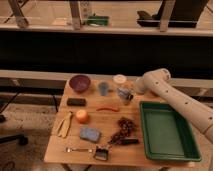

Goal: Place towel in metal cup

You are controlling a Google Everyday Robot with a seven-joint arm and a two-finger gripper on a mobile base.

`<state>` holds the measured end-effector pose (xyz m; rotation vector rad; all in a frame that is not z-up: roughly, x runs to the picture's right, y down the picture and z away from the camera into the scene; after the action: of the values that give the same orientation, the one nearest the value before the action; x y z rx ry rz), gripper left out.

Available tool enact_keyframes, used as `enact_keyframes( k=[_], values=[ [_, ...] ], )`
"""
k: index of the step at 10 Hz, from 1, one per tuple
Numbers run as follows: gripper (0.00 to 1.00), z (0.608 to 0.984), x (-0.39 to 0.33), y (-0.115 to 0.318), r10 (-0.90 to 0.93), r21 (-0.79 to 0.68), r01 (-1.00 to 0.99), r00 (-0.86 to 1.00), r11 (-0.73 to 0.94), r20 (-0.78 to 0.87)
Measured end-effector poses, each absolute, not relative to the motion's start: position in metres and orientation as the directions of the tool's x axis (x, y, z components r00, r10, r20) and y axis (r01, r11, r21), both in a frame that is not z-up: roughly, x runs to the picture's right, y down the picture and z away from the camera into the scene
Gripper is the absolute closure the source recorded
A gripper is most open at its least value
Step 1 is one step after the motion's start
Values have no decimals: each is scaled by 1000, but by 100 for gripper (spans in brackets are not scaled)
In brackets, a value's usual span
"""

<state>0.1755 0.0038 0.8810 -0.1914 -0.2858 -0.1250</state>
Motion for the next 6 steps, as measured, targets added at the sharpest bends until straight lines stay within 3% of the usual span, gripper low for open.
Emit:
enact_keyframes(
  k=[3,6],
  values=[
    [100,882,181,8,42,-226,30,951,974,305],
    [100,882,175,10,54,-239,27,943,971,328]
  ],
)
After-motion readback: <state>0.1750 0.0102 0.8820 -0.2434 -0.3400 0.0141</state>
